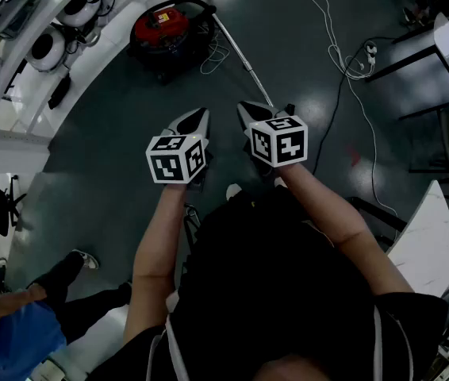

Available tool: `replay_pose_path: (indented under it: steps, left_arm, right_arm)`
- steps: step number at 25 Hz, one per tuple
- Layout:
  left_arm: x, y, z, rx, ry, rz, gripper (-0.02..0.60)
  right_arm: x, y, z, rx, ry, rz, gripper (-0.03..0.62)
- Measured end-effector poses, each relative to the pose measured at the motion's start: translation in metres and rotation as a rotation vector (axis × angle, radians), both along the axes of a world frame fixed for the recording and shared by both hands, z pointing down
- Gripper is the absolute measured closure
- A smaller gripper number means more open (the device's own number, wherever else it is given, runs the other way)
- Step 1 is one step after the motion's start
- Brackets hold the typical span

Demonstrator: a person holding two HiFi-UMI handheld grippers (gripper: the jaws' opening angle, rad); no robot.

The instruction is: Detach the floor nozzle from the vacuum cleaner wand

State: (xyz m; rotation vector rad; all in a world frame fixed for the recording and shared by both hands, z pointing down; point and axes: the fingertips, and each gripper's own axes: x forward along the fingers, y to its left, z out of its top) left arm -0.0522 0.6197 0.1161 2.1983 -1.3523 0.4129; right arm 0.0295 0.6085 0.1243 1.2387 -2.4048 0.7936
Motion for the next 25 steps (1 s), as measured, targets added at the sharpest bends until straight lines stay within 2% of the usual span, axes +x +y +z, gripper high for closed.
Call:
replay_pose_path:
  steps: [7,14,25]
  left_arm:
    - [-0.003,-0.002,-0.001,0.001,-0.002,-0.001,0.574]
    - [-0.013,-0.003,0.002,-0.002,0.036,-0.034,0.574]
    - [-0.033,-0.005,0.001,-0.007,0.05,-0.076,0.574]
  right_arm:
    - [-0.006,0.0,0.001,-0.006,-0.007,0.005,0.599]
    - [-0.012,0.001,0.008,-0.032,-0.031,0.023,0.599]
    - [-0.032,-0.001,0.005,-0.026,-0.035,-0.002,0.599]
